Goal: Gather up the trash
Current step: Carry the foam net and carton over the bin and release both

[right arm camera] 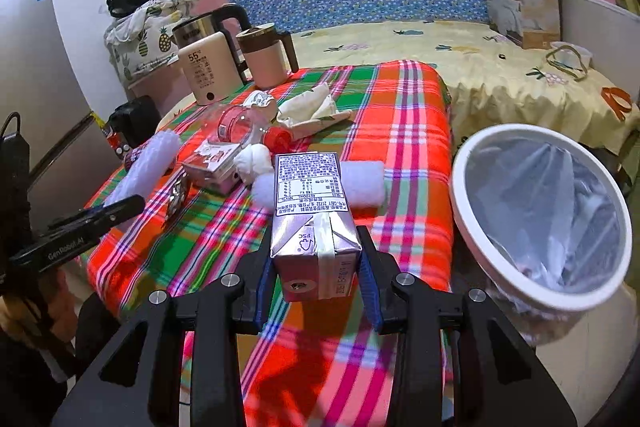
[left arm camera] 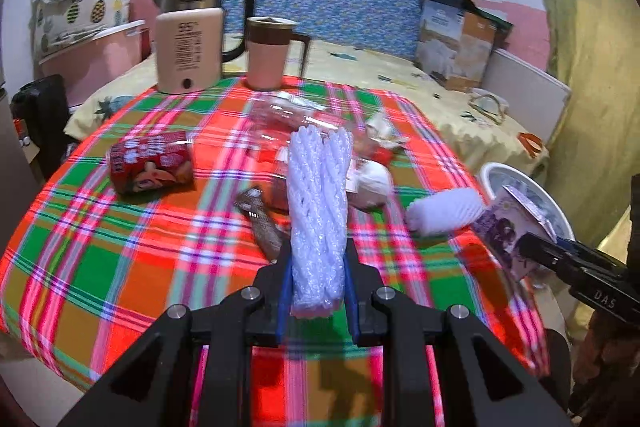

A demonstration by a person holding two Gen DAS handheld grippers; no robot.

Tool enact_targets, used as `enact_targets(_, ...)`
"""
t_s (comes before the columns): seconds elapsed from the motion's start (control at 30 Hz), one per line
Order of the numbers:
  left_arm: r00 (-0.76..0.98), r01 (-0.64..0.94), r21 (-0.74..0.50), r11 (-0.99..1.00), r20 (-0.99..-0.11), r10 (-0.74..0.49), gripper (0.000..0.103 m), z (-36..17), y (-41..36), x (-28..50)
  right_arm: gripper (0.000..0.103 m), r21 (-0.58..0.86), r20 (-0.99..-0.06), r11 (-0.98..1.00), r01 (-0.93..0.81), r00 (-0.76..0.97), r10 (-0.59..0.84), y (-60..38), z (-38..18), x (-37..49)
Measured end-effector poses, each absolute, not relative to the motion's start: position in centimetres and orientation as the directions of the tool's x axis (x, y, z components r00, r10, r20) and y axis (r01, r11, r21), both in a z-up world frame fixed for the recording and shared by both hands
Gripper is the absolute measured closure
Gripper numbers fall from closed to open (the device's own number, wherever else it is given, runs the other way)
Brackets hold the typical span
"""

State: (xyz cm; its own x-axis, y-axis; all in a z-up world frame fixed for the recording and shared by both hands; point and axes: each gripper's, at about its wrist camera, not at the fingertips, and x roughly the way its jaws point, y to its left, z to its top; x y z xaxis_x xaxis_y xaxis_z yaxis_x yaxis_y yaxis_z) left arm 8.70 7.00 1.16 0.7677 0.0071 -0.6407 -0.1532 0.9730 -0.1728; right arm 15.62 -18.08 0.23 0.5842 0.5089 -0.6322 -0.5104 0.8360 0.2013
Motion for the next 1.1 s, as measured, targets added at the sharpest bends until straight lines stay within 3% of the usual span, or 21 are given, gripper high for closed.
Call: enact_targets(1.1, 0.706, 0.257, -0.181, 0.949, -0.635, -0.313, 0.080, 2.1, -9.7, 16.4, 0.064, 0.229, -0.595, 0.950, -0.211, 0.743, 0.308, -30.1, -0.1, 16.9)
